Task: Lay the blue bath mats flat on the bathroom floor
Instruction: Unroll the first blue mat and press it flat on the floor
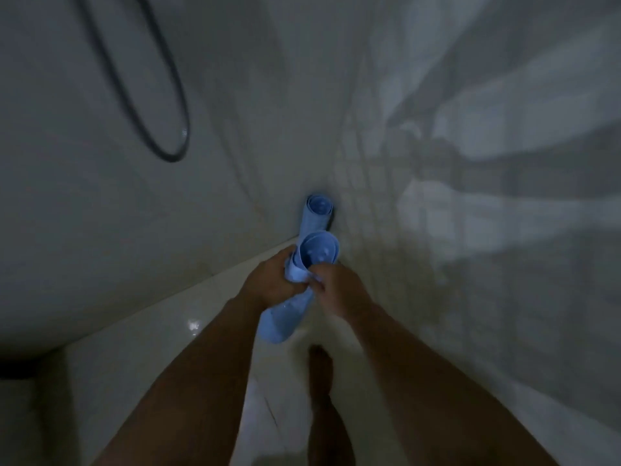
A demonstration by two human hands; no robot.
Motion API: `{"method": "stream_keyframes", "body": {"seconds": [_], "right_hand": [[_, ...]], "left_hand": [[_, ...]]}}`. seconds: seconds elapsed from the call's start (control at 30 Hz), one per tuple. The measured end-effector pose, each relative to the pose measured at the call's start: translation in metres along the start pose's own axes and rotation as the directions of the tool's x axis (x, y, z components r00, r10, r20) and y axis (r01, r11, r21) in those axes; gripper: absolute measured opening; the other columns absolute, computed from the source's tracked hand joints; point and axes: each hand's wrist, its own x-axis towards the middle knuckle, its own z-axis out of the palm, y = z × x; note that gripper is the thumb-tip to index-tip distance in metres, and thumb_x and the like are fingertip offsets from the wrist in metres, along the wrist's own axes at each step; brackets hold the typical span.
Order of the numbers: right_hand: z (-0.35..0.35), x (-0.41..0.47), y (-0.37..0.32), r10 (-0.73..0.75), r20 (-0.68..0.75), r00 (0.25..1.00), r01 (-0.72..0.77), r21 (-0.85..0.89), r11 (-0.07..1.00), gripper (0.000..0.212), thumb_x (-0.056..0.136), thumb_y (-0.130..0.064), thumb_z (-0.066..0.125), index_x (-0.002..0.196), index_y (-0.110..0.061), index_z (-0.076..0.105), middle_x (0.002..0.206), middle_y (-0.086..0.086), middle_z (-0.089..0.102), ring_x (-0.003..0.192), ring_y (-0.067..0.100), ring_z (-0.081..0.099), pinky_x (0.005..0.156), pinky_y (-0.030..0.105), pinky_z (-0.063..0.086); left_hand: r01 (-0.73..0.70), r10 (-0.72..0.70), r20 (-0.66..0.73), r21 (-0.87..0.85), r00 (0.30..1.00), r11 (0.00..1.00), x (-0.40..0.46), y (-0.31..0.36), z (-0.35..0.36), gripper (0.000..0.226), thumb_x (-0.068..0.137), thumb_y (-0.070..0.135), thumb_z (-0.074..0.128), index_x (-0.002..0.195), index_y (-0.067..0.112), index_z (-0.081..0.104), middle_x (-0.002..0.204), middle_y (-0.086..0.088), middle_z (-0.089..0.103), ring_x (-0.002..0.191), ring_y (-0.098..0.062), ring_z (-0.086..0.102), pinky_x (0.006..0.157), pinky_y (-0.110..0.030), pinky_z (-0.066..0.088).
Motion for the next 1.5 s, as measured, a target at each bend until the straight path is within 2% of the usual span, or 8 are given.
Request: {"method": "stream_keyframes", "body": {"seconds": [0.23, 0.47, 0.57, 0.67, 0.97, 1.13, 1.27, 1.5], "right_hand": [[-0.074, -0.108, -0.175, -0.097, -0.082, 0.992, 0.093, -0.040, 0.995, 0.015, 0.094, -0.030, 0.060, 0.082, -0.028, 0.050, 0.071, -0.009, 0.055, 0.068, 0.016, 0.056, 0.066, 0.037, 0.051], [-0.097, -0.150, -0.270, -0.183, -0.060, 0.981, 0.180, -0.040, 0.983, 0.029, 0.094, -0.034, 0.058, 0.123, -0.027, 0.059, 0.096, -0.007, 0.067, 0.086, 0.019, 0.063, 0.076, 0.034, 0.051], [-0.110, -0.155, -0.297, -0.249, -0.052, 0.967, 0.247, -0.051, 0.968, 0.045, 0.094, -0.033, 0.058, 0.135, -0.037, 0.042, 0.102, -0.008, 0.061, 0.085, 0.018, 0.058, 0.076, 0.033, 0.047], [-0.119, -0.159, -0.314, -0.303, -0.036, 0.952, 0.296, -0.122, 0.947, 0.029, 0.096, -0.034, 0.055, 0.123, -0.033, 0.045, 0.096, -0.009, 0.056, 0.084, 0.019, 0.058, 0.072, 0.031, 0.043], [-0.150, -0.159, -0.352, -0.361, 0.100, 0.927, 0.363, -0.476, 0.801, 0.044, 0.078, -0.058, 0.063, 0.107, -0.025, 0.069, 0.114, -0.002, 0.062, 0.111, 0.025, 0.054, 0.093, 0.043, 0.037], [-0.152, -0.163, -0.367, -0.408, 0.116, 0.905, 0.418, -0.417, 0.807, 0.031, 0.075, -0.055, 0.069, 0.081, -0.028, 0.057, 0.080, -0.008, 0.060, 0.087, 0.020, 0.060, 0.087, 0.039, 0.035], [-0.145, -0.164, -0.357, -0.341, 0.166, 0.925, 0.378, -0.364, 0.851, 0.045, 0.066, -0.064, 0.075, 0.091, -0.030, 0.061, 0.090, -0.009, 0.065, 0.088, 0.017, 0.061, 0.086, 0.039, 0.041], [-0.120, -0.165, -0.291, -0.100, 0.327, 0.940, 0.174, -0.208, 0.963, 0.039, 0.077, -0.030, 0.083, 0.107, -0.007, 0.072, 0.103, 0.009, 0.072, 0.098, 0.027, 0.069, 0.077, 0.035, 0.054]], "left_hand": [[-0.142, 0.219, -0.180, 0.364, 0.959, 0.920, -0.204, 0.040, -0.097, 0.075, 0.064, 0.054, 0.080, 0.133, 0.030, 0.060, 0.123, -0.001, 0.067, 0.113, -0.025, 0.061, 0.093, -0.040, 0.052], [-0.073, 0.281, -0.210, 0.665, 0.936, 0.743, -0.321, 0.064, -0.148, 0.037, 0.086, 0.050, 0.072, 0.092, 0.015, 0.062, 0.104, -0.006, 0.065, 0.097, -0.028, 0.062, 0.073, -0.035, 0.045], [-0.032, 0.248, -0.170, 0.762, 0.954, 0.647, -0.351, 0.080, -0.163, 0.030, 0.094, 0.043, 0.060, 0.114, 0.020, 0.059, 0.112, -0.010, 0.070, 0.102, -0.032, 0.064, 0.077, -0.036, 0.046], [-0.003, 0.223, -0.159, 0.808, 0.962, 0.589, -0.377, 0.104, -0.177, 0.041, 0.096, 0.039, 0.058, 0.135, 0.028, 0.052, 0.122, -0.007, 0.066, 0.110, -0.030, 0.063, 0.087, -0.039, 0.049], [0.080, 0.281, -0.196, 0.923, 0.939, 0.375, -0.420, 0.133, -0.202, 0.029, 0.103, 0.044, 0.045, 0.120, 0.035, 0.067, 0.119, -0.002, 0.069, 0.109, -0.026, 0.064, 0.083, -0.035, 0.043], [0.121, 0.247, -0.234, 0.908, 0.940, 0.402, -0.436, 0.134, -0.219, 0.032, 0.103, 0.047, 0.047, 0.126, 0.039, 0.066, 0.126, -0.003, 0.068, 0.113, -0.027, 0.063, 0.091, -0.038, 0.048], [0.160, 0.252, -0.280, 0.898, 0.926, 0.410, -0.450, 0.135, -0.235, 0.031, 0.102, 0.046, 0.047, 0.126, 0.040, 0.066, 0.127, -0.002, 0.068, 0.113, -0.028, 0.063, 0.092, -0.038, 0.049], [0.224, 0.213, -0.408, 0.787, 0.888, 0.575, -0.475, 0.106, -0.267, 0.028, 0.102, 0.039, 0.052, 0.122, 0.031, 0.070, 0.124, -0.003, 0.070, 0.112, -0.030, 0.063, 0.094, -0.040, 0.050]]}}
